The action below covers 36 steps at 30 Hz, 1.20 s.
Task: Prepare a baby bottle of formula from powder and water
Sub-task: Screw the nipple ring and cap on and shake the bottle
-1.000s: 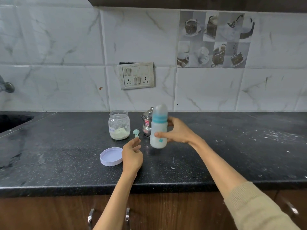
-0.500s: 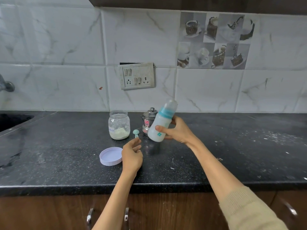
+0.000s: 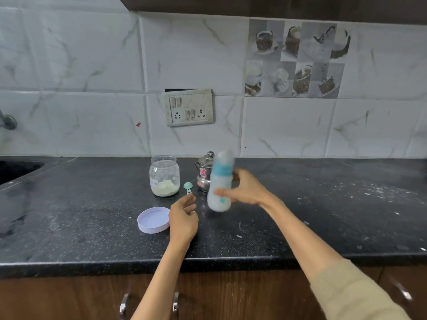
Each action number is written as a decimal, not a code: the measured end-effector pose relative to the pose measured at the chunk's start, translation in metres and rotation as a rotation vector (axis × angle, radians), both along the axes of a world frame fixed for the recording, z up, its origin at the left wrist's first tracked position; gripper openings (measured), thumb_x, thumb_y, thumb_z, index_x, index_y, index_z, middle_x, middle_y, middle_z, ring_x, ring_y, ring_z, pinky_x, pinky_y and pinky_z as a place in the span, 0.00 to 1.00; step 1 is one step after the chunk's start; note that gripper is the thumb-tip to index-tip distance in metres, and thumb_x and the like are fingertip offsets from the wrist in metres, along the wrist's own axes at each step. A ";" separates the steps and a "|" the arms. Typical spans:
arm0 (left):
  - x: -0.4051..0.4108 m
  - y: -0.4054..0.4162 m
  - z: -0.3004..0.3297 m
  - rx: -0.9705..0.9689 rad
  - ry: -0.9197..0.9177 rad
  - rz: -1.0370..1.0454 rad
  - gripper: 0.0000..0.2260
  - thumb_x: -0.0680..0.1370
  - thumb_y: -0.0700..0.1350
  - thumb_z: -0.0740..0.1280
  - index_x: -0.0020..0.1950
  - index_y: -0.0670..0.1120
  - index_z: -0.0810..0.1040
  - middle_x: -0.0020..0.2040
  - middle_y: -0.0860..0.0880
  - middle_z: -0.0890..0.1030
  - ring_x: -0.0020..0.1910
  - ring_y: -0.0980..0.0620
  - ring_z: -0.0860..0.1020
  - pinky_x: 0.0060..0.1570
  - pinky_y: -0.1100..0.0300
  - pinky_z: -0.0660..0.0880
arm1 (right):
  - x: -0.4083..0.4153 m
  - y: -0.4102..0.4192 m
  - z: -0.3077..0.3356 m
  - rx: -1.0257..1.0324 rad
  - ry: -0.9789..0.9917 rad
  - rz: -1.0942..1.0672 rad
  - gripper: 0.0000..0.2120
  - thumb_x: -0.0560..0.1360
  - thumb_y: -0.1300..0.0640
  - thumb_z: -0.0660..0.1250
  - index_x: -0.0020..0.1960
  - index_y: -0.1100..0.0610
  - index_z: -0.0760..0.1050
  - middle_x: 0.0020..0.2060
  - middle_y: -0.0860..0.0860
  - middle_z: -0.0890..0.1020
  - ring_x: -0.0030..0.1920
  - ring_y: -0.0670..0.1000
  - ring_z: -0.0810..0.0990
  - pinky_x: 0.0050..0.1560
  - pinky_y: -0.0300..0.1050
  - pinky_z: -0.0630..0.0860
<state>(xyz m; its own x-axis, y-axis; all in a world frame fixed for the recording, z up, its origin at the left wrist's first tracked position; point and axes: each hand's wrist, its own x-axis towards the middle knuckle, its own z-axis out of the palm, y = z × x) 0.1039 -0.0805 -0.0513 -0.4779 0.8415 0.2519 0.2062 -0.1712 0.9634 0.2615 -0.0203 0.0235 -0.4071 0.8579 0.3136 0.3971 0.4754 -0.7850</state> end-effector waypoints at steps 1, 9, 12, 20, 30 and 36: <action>0.000 -0.001 0.000 -0.002 0.001 -0.005 0.25 0.73 0.25 0.55 0.67 0.40 0.71 0.60 0.46 0.78 0.54 0.53 0.78 0.51 0.63 0.71 | 0.000 0.001 -0.003 0.012 -0.049 0.021 0.29 0.66 0.51 0.77 0.63 0.56 0.72 0.59 0.49 0.79 0.58 0.48 0.78 0.57 0.50 0.77; -0.001 0.002 -0.001 0.000 0.008 -0.016 0.25 0.72 0.25 0.55 0.67 0.41 0.71 0.60 0.46 0.78 0.53 0.53 0.77 0.52 0.62 0.71 | -0.006 0.002 -0.001 0.041 0.086 -0.021 0.28 0.66 0.52 0.77 0.63 0.55 0.72 0.56 0.45 0.78 0.56 0.45 0.77 0.53 0.40 0.76; 0.000 0.000 0.000 0.003 0.001 -0.009 0.25 0.72 0.25 0.55 0.67 0.40 0.71 0.60 0.46 0.78 0.53 0.53 0.78 0.53 0.62 0.71 | -0.007 0.001 0.001 0.030 0.016 -0.007 0.29 0.66 0.51 0.76 0.64 0.55 0.72 0.58 0.48 0.79 0.57 0.47 0.77 0.57 0.46 0.76; 0.000 -0.001 0.001 -0.008 0.001 -0.017 0.25 0.72 0.25 0.56 0.67 0.41 0.71 0.60 0.47 0.78 0.54 0.53 0.77 0.55 0.61 0.71 | -0.008 0.002 -0.009 0.061 -0.072 0.015 0.29 0.67 0.52 0.76 0.65 0.56 0.72 0.61 0.50 0.79 0.56 0.45 0.76 0.53 0.39 0.73; -0.001 0.000 0.000 -0.003 0.011 -0.015 0.25 0.72 0.26 0.56 0.67 0.41 0.71 0.60 0.47 0.78 0.54 0.53 0.78 0.55 0.61 0.72 | -0.008 0.003 -0.003 0.036 -0.016 -0.031 0.28 0.67 0.50 0.76 0.63 0.55 0.73 0.60 0.50 0.79 0.59 0.49 0.77 0.59 0.49 0.76; 0.000 0.000 0.001 0.000 0.007 -0.016 0.25 0.72 0.25 0.56 0.67 0.41 0.71 0.60 0.46 0.78 0.53 0.53 0.77 0.53 0.62 0.71 | -0.008 0.001 -0.003 0.029 0.012 -0.019 0.27 0.67 0.50 0.75 0.64 0.56 0.73 0.60 0.51 0.79 0.58 0.47 0.78 0.56 0.46 0.76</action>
<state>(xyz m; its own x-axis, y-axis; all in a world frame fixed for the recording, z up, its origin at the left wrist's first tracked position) 0.1039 -0.0805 -0.0500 -0.4627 0.8491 0.2549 0.2105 -0.1740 0.9620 0.2540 -0.0194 0.0203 -0.3864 0.8560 0.3434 0.3968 0.4904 -0.7759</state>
